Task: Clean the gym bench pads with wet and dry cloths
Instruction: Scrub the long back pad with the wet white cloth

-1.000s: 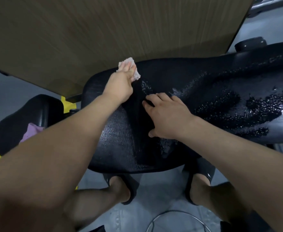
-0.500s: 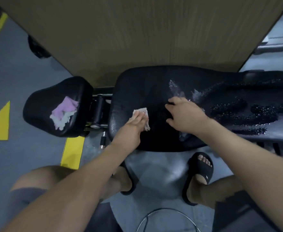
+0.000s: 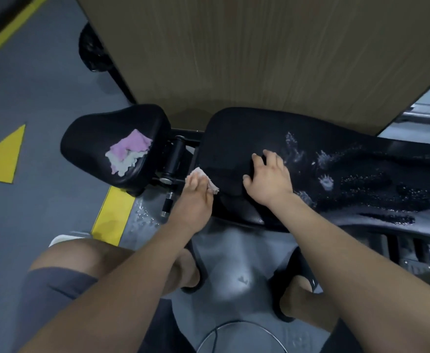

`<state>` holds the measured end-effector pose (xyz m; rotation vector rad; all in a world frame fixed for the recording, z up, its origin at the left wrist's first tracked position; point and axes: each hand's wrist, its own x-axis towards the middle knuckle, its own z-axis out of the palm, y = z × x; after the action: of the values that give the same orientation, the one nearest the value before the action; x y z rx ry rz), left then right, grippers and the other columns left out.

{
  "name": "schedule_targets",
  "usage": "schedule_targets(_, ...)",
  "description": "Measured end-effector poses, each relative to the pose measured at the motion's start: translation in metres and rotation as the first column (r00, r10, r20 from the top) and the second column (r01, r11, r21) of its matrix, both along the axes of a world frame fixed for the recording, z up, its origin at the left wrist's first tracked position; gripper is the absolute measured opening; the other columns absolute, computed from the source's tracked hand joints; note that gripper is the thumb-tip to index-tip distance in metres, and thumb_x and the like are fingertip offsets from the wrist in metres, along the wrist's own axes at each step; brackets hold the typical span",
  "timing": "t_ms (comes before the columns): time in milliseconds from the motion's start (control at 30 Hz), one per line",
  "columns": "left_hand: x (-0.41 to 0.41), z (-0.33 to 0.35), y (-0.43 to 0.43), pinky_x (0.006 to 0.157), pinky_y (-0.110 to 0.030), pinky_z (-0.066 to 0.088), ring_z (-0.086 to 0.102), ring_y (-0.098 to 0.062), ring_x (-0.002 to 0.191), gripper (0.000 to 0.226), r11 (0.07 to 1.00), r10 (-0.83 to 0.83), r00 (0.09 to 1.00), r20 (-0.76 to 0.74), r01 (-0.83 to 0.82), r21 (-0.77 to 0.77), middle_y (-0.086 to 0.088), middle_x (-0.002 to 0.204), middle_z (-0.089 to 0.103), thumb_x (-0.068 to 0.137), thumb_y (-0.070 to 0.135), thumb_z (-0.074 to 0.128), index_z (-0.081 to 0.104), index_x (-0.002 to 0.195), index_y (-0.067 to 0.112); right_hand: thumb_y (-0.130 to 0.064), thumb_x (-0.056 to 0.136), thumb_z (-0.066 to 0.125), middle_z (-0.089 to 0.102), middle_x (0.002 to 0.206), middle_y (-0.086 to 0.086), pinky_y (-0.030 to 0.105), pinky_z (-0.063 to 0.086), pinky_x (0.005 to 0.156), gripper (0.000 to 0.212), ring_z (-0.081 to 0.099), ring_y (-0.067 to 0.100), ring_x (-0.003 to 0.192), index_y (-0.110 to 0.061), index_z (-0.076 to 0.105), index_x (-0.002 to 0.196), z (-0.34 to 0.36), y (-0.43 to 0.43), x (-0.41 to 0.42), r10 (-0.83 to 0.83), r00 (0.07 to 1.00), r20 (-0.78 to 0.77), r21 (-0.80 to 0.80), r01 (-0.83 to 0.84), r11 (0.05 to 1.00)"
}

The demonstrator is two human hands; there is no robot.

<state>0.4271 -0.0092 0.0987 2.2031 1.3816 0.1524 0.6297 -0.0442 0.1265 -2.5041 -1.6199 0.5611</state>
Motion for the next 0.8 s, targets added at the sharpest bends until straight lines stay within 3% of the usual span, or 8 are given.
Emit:
schedule_targets(133,0.002,-0.005,0.030,0.115,-0.032,0.032,0.036,-0.032,0.147,0.052,0.993,0.090,0.995,-0.050,-0.093,-0.065,-0.013,0.168,0.018,0.110,0.025,0.035,0.026,0.158,0.008,-0.051,0.101,0.038,0.010,0.169,0.012,0.046,0.007,0.127,0.071,0.005,0.031,0.156,-0.019,0.020,0.161,-0.018,0.017,-0.009,-0.043,0.999,0.027,0.022,0.042,0.999)
schedule_targets(233,0.009,0.000,0.054,0.095,-0.027,0.045,0.057,-0.032,0.127,0.048,0.981,0.161,0.987,0.025,-0.157,-0.111,-0.011,0.152,0.049,0.106,0.020,0.045,0.040,0.153,0.016,-0.050,0.100,0.032,0.012,0.169,0.012,0.046,0.004,0.127,0.070,0.004,0.029,0.157,-0.019,0.019,0.162,-0.034,0.017,-0.017,-0.077,0.993,0.088,0.100,0.068,0.993)
schedule_targets(300,0.016,0.001,0.074,0.079,-0.013,0.035,0.061,-0.024,0.117,0.045,0.966,0.215,0.973,0.089,-0.198,-0.168,0.002,0.124,0.066,0.105,0.019,0.049,0.045,0.150,0.017,-0.050,0.099,0.032,0.016,0.169,0.011,0.045,0.004,0.128,0.070,0.007,0.027,0.157,-0.020,0.023,0.161,-0.042,0.015,-0.020,-0.110,0.986,0.125,0.154,0.090,0.984)
schedule_targets(433,0.032,0.002,0.118,0.096,-0.017,0.036,0.053,-0.004,0.116,0.048,0.896,0.326,0.917,0.231,-0.221,-0.386,0.014,0.125,0.057,0.105,0.027,0.052,0.042,0.153,0.023,-0.050,0.097,0.035,0.023,0.167,0.010,0.045,0.007,0.128,0.069,0.011,0.025,0.157,-0.021,0.029,0.159,-0.049,0.019,-0.020,-0.146,0.976,0.160,0.205,0.112,0.972)
schedule_targets(533,0.033,-0.014,0.132,0.102,-0.025,0.046,0.064,0.000,0.101,0.016,0.855,0.399,0.863,0.309,-0.229,-0.465,0.018,0.105,0.069,0.103,0.025,0.054,0.069,0.109,0.023,-0.050,0.097,0.036,0.023,0.167,0.010,0.045,0.008,0.127,0.069,0.011,0.025,0.156,-0.021,0.029,0.159,-0.052,0.021,-0.020,-0.151,0.972,0.179,0.208,0.113,0.972)
schedule_targets(600,0.025,-0.019,0.121,0.100,-0.022,0.048,0.066,-0.005,0.109,0.033,0.839,0.445,0.829,0.340,-0.251,-0.483,0.014,0.107,0.071,0.099,0.028,0.057,0.066,0.130,0.020,-0.050,0.097,0.037,0.023,0.167,0.011,0.046,0.008,0.127,0.069,0.011,0.026,0.156,-0.021,0.029,0.159,-0.052,0.021,-0.019,-0.151,0.971,0.187,0.200,0.113,0.973)
schedule_targets(667,0.014,-0.020,0.103,0.091,-0.011,0.046,0.063,0.010,0.102,0.044,0.826,0.495,0.786,0.370,-0.294,-0.480,0.024,0.100,0.069,0.099,0.028,0.058,0.057,0.143,0.026,-0.049,0.096,0.039,0.025,0.166,0.011,0.047,0.009,0.127,0.069,0.012,0.027,0.156,-0.020,0.030,0.158,-0.052,0.022,-0.019,-0.161,0.968,0.194,0.208,0.120,0.971)
schedule_targets(800,0.022,-0.025,0.104,0.090,-0.018,0.051,0.064,0.012,0.082,0.045,0.870,0.440,0.814,0.379,-0.281,-0.406,0.021,0.084,0.071,0.105,0.046,0.048,0.064,0.135,0.017,-0.047,0.095,0.042,0.028,0.165,0.013,0.048,0.012,0.127,0.069,0.016,0.028,0.155,-0.019,0.033,0.157,-0.053,0.024,-0.020,-0.176,0.964,0.199,0.235,0.127,0.964)
